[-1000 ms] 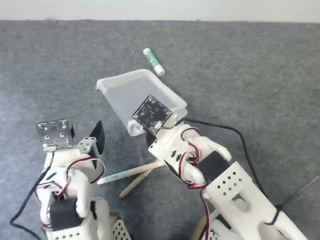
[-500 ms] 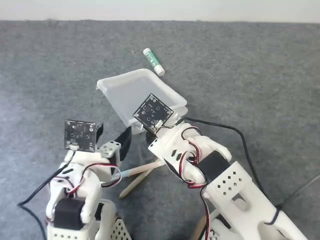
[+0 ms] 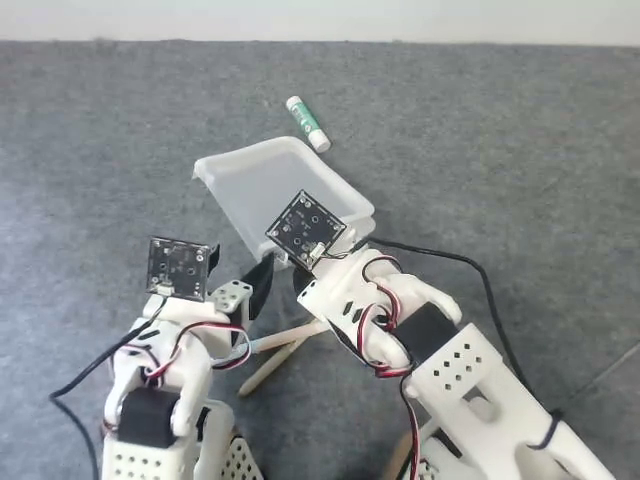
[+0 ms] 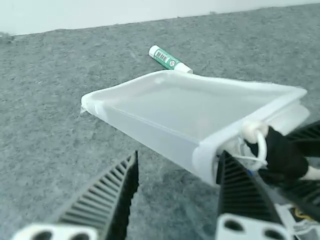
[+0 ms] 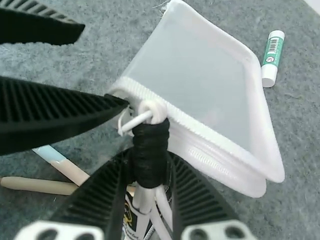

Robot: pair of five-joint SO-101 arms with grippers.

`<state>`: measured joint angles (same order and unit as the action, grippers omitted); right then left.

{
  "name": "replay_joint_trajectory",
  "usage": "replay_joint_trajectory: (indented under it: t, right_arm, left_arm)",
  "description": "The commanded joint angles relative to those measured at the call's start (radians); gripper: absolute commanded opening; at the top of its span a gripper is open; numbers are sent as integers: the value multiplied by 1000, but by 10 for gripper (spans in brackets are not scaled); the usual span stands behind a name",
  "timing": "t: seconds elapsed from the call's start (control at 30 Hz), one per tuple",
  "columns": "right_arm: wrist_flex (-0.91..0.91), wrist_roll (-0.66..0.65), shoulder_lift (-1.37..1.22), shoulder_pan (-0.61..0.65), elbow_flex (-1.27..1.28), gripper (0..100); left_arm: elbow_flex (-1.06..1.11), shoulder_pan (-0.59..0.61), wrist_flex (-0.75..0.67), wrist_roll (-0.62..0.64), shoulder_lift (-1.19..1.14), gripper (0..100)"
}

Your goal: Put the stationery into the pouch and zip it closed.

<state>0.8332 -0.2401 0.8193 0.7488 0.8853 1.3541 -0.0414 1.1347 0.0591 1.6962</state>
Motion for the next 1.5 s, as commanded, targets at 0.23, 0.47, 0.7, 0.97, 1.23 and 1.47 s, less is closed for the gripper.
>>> replay_joint_trajectory:
  t: [0.23,0.47,0.7,0.97,1.23,1.47]
  right_arm:
    - [-8,11,50,12,0,6]
    - [-10,11,50,10,15,6]
    - [-12,12,42,7,25,6]
    - [-15,12,41,-81,28,6]
    - [-7,11,48,-96,28,6]
    - [-5,11,50,-162,28,6]
  left_arm:
    - [-5,98,-41,-9,8,228]
    - [7,101,-41,-12,8,141]
    - [8,103,-41,-14,8,64]
    - [4,192,-41,-14,8,13]
    - [4,222,-41,-14,8,12]
    - [4,224,-41,-14,8,12]
